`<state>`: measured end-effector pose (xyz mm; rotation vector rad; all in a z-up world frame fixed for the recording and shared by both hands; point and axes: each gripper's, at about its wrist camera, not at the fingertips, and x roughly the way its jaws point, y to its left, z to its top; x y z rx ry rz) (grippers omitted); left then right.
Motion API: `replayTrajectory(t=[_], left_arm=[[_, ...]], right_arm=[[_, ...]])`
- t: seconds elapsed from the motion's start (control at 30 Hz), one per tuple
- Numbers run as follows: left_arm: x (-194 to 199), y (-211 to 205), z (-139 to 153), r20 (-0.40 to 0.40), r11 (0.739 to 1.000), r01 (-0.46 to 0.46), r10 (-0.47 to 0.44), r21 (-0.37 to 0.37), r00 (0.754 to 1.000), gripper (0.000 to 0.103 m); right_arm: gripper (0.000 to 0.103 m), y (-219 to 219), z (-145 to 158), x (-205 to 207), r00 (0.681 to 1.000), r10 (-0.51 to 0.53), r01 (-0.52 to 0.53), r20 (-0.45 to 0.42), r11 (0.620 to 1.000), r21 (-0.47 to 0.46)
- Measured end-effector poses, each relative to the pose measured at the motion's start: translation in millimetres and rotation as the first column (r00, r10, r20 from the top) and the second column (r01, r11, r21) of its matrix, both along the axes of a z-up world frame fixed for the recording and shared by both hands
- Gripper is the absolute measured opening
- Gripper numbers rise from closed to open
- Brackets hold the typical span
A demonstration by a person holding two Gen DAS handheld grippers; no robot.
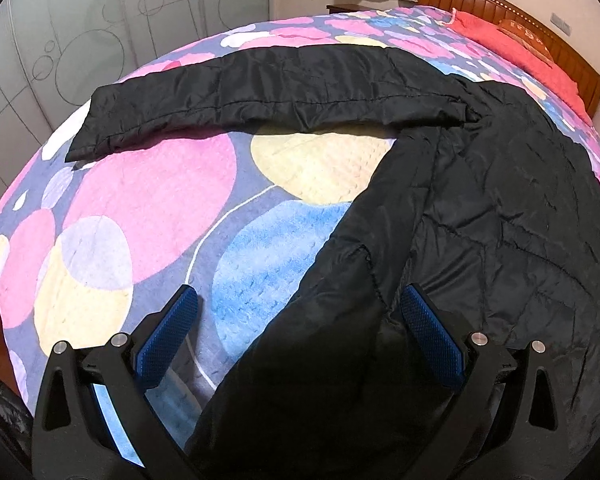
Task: Fold large clothes
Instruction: 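Grasp the jacket side edge with the right tool, then fold the grasped side panel over the jacket back with the right tool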
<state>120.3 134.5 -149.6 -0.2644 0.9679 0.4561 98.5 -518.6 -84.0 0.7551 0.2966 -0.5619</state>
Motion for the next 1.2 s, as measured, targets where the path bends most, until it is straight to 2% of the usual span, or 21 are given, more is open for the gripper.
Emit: replayTrajectory(t=[0.1, 0.23, 0.33, 0.47, 0.7, 0.8, 0.83, 0.97, 1.0, 1.1, 1.13, 1.2], left_arm=[[-1, 2, -1, 0.002, 1.000, 0.006, -0.006, -0.004, 1.000, 0.101], [-1, 6, -7, 0.006, 0.999, 0.005, -0.005, -0.038, 1.000, 0.101], [-1, 3, -9, 0.012, 0.999, 0.012, -0.011, -0.030, 1.000, 0.101], [-2, 2, -13, 0.020, 1.000, 0.017, -0.016, -0.026, 1.000, 0.101], [-3, 1, -15, 0.035, 0.999, 0.021, -0.020, -0.029, 0.999, 0.101], [-3, 2, -16, 0.037, 0.999, 0.022, -0.021, -0.027, 0.999, 0.101], [-3, 1, -16, 0.038, 0.999, 0.023, -0.022, -0.028, 0.999, 0.101], [-3, 1, -16, 0.039, 0.999, 0.024, -0.023, -0.026, 0.999, 0.101], [-3, 1, -16, 0.039, 0.999, 0.024, -0.023, -0.025, 0.999, 0.101], [-2, 1, -16, 0.037, 0.999, 0.026, -0.025, -0.023, 0.999, 0.101], [-1, 1, -16, 0.036, 0.999, 0.026, -0.025, -0.023, 0.999, 0.101], [-1, 0, -16, 0.035, 0.999, 0.026, -0.025, -0.022, 0.999, 0.101]], right_arm=[[0.010, 36, 21, 34, 0.993, 0.118, -0.118, -0.003, 0.991, -0.068], [0.010, 98, 37, 85, 0.958, 0.285, -0.285, -0.018, 0.950, -0.128], [0.010, 151, 42, 126, 0.910, 0.412, -0.412, -0.034, 0.899, -0.149], [0.010, 213, 38, 166, 0.847, 0.528, -0.530, -0.066, 0.829, -0.175], [0.010, 309, 16, 225, 0.700, 0.698, -0.714, -0.150, 0.678, -0.177], [0.010, 349, -5, 242, 0.627, 0.742, -0.779, -0.236, 0.606, -0.162], [0.010, 360, -14, 247, 0.594, 0.756, -0.803, -0.275, 0.577, -0.149], [0.011, 398, -47, 257, 0.504, 0.753, -0.856, -0.424, 0.502, -0.126], [0.014, 402, -57, 259, 0.478, 0.751, -0.867, -0.455, 0.488, -0.104], [0.018, 407, -64, 263, 0.454, 0.747, -0.873, -0.486, 0.481, -0.075], [0.031, 404, -61, 261, 0.444, 0.764, -0.879, -0.468, 0.473, -0.063], [0.050, 403, -54, 256, 0.418, 0.805, -0.892, -0.420, 0.451, -0.025]])
